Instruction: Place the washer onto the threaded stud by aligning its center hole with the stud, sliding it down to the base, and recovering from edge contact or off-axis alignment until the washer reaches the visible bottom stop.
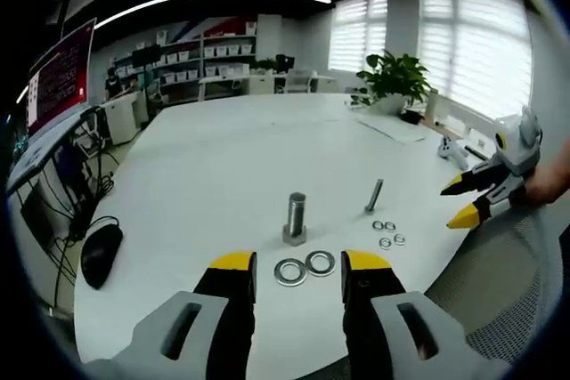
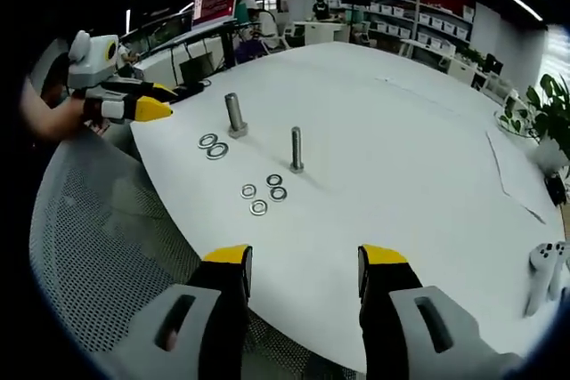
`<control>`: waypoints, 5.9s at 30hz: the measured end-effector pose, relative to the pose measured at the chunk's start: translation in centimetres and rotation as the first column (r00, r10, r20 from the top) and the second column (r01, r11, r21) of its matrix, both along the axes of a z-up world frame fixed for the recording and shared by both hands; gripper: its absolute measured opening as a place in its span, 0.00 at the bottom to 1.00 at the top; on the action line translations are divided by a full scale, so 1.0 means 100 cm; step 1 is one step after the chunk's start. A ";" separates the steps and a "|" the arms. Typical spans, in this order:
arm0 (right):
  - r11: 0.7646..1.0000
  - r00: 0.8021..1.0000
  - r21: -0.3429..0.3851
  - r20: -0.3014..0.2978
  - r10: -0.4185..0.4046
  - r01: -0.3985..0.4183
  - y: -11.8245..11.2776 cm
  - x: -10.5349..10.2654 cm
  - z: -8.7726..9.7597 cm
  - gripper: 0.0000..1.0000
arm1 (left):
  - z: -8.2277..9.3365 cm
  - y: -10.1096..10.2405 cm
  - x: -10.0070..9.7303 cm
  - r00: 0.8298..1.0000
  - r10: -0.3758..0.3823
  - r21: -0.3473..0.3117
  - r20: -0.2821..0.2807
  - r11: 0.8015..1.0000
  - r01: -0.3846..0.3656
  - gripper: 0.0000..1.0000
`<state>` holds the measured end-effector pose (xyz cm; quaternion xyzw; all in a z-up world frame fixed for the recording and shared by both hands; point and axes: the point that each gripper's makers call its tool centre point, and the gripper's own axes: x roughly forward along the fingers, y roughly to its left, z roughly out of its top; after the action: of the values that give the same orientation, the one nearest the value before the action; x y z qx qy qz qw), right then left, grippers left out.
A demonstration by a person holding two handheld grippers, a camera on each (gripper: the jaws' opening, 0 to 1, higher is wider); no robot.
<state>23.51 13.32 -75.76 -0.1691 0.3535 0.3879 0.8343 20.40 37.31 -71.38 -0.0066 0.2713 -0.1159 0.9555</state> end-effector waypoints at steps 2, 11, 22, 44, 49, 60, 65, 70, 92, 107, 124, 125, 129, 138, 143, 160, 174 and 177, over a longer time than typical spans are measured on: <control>1.000 1.000 -0.019 -0.008 0.004 -0.004 -0.001 -0.001 -0.004 0.51 | 0.001 -0.001 0.000 1.000 -0.007 -0.001 0.007 1.000 0.007 0.36; 1.000 1.000 -0.012 -0.004 0.029 -0.029 0.000 -0.004 -0.003 0.51 | -0.003 0.000 0.000 1.000 0.001 0.015 -0.006 1.000 -0.001 0.35; 0.998 0.999 0.041 0.016 0.052 -0.053 0.007 -0.005 0.005 0.50 | -0.006 0.008 -0.001 0.999 0.033 0.055 -0.021 0.998 -0.032 0.34; 0.995 0.996 0.050 -0.020 0.091 -0.089 0.013 -0.013 0.000 0.47 | -0.009 0.011 -0.002 0.998 0.043 0.065 -0.035 0.997 -0.040 0.33; 0.996 0.996 0.048 -0.020 0.082 -0.081 0.012 -0.012 0.001 0.46 | -0.012 0.010 -0.003 0.998 0.035 0.065 -0.047 0.997 -0.032 0.33; 0.997 0.997 0.030 -0.031 0.071 -0.071 0.009 -0.012 -0.002 0.46 | -0.015 0.009 -0.004 0.998 0.030 0.066 -0.063 0.998 -0.026 0.32; 0.997 0.997 0.030 -0.040 0.073 -0.072 0.010 -0.014 -0.003 0.46 | -0.016 0.008 -0.005 0.997 0.024 0.063 -0.071 0.998 -0.020 0.32; 0.997 0.997 0.029 -0.031 0.073 -0.072 0.009 -0.013 -0.003 0.46 | -0.017 0.008 -0.006 0.997 0.023 0.068 -0.079 0.998 -0.017 0.31; 0.997 0.998 0.063 -0.022 0.053 -0.051 0.011 -0.009 0.004 0.41 | -0.034 0.009 -0.013 0.984 0.010 0.116 -0.177 0.993 0.011 0.31; 0.996 0.997 0.065 -0.030 0.065 -0.063 0.012 -0.012 0.005 0.41 | -0.040 0.004 -0.017 0.977 -0.014 0.107 -0.214 0.994 0.038 0.32; 0.994 0.997 0.090 -0.040 0.062 -0.058 0.015 -0.012 0.009 0.41 | -0.037 -0.002 -0.016 0.970 -0.047 0.067 -0.237 0.996 0.065 0.36; 0.993 0.997 0.098 -0.023 0.073 -0.071 0.017 -0.012 0.013 0.41 | -0.037 -0.002 -0.017 0.969 -0.051 0.066 -0.243 0.995 0.070 0.36; 0.995 0.998 0.093 -0.029 0.048 -0.046 0.013 -0.009 0.010 0.41 | -0.041 -0.008 -0.021 0.952 -0.111 0.081 -0.287 0.987 0.139 0.36; 0.994 0.999 0.106 -0.006 0.039 -0.038 0.013 -0.006 0.014 0.41 | -0.047 0.000 0.008 0.909 -0.202 0.174 -0.363 0.944 0.279 0.34; 0.994 0.999 0.108 -0.008 0.033 -0.032 0.012 -0.006 0.014 0.41 | -0.059 0.002 0.014 0.869 -0.219 0.170 -0.444 0.931 0.322 0.34; 0.995 0.999 0.094 -0.004 0.039 -0.039 0.012 -0.005 0.014 0.40 | -0.082 -0.008 0.025 0.787 -0.287 0.214 -0.547 0.861 0.462 0.33; 0.996 1.000 0.085 0.003 0.030 -0.030 0.009 -0.004 0.013 0.38 | -0.081 -0.007 0.035 0.782 -0.307 0.190 -0.542 0.862 0.470 0.26; 0.996 1.000 0.082 0.005 0.029 -0.029 0.009 -0.003 0.013 0.38 | -0.081 -0.006 0.035 0.775 -0.314 0.192 -0.548 0.855 0.482 0.25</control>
<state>23.20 14.19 -74.46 -0.1404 0.3331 0.4139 0.8355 23.87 36.67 -79.48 0.1779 0.5181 -0.2664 0.7930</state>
